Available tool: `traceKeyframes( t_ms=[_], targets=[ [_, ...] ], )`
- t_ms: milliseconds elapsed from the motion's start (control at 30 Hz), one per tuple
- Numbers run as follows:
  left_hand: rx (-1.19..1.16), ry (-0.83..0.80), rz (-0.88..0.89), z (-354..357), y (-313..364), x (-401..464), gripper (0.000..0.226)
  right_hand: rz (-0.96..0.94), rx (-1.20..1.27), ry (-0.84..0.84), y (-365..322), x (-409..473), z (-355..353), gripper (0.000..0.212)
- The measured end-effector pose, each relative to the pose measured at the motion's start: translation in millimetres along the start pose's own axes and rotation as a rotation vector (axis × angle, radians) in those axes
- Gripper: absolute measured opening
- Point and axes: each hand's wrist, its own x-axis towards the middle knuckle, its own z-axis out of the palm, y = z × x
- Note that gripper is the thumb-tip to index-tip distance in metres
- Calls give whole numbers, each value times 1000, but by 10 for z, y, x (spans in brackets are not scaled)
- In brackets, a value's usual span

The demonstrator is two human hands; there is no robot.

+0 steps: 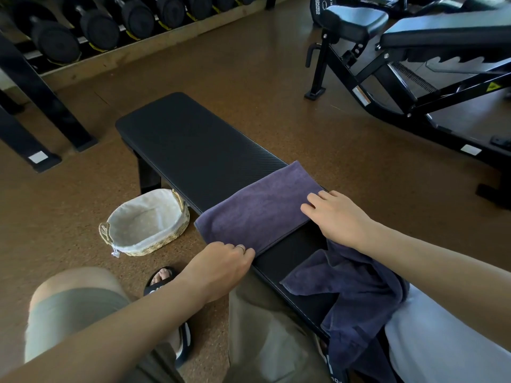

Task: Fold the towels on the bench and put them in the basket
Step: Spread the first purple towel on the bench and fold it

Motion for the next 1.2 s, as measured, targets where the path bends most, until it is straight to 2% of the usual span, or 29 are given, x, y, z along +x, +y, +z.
traceKeyframes(
  t_ms=[233, 500, 700, 800, 867, 933, 1033, 1200],
  targets=[
    [-6, 10, -22, -19, 2, -6, 29, 16, 13, -36, -7, 8, -67, 30],
    [0, -7, 28, 66, 21, -34, 22, 4, 14, -60, -23, -20, -138, 32],
    [-92, 65, 50, 3, -112, -51, 17, 35, -50, -118, -137, 19, -260, 36],
    [-165, 159, -160, -113, -392, 86, 24, 75, -37, 68, -312, 137, -324, 27],
    [-248, 105, -415, -156, -589, 207, 36, 80, 127, 245, -480, 294, -309, 23],
    [-382, 13, -638, -120, -743, 302, 37, 113, 339, 333, -640, 512, -292, 34],
    [-473, -110, -769, -37, -868, 374, 32, 242, 463, 266, -708, 841, -203, 53],
    [-431, -183, -691, 19, -917, 378, 24, 467, 439, 74, -425, 1039, 35, 66]
  ],
)
